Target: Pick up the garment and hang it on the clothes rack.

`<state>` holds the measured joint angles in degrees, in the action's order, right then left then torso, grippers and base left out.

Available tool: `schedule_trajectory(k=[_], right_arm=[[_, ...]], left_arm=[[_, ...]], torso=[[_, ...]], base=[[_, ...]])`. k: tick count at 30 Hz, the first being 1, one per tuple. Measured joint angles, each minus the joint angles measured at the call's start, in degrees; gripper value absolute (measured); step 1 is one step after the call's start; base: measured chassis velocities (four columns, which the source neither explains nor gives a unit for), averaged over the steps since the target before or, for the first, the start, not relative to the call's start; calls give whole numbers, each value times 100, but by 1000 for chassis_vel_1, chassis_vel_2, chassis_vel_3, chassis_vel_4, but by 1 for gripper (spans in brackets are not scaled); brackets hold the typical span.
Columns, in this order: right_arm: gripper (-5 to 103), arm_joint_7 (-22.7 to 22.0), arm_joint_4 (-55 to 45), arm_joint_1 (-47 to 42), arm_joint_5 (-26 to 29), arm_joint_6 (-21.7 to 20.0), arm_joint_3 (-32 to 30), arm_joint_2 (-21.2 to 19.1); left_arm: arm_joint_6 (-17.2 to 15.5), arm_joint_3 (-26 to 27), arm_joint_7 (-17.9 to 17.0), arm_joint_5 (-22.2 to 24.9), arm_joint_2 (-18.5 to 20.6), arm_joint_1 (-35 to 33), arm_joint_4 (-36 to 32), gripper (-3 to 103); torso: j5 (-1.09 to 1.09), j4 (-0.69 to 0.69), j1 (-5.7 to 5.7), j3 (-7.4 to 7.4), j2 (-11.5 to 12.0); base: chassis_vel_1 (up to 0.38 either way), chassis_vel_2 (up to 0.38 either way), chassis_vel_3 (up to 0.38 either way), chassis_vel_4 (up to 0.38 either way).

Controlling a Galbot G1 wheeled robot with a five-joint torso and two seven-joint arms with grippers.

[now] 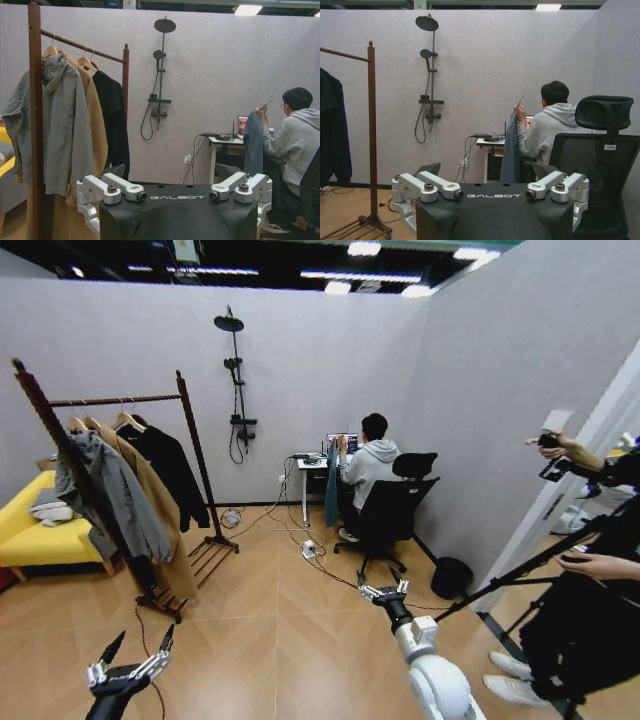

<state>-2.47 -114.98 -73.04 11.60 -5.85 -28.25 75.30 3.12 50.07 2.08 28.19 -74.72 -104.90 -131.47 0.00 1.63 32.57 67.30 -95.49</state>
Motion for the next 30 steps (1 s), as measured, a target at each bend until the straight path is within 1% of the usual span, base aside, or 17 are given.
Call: schedule_trajectory(k=[15, 25, 30], right_arm=[[100, -112, -268, -117, -120, -69, 86, 16], [100, -174, -338, -163, -109, -83, 23, 44], [100, -159, -334, -54, -26, -154, -12, 55]], left_arm=[[0, 0, 0, 0, 0, 0, 0, 100], [0, 0, 0, 0, 0, 0, 0, 100], [0, 0, 0, 0, 0, 0, 0, 100]], torso=[[-1, -1, 3, 1, 2], [0, 0, 3, 1, 2], [-1, 0, 2, 1, 1]], base=[[2, -3, -3, 2], [0, 0, 0, 0], [0, 0, 0, 0]])
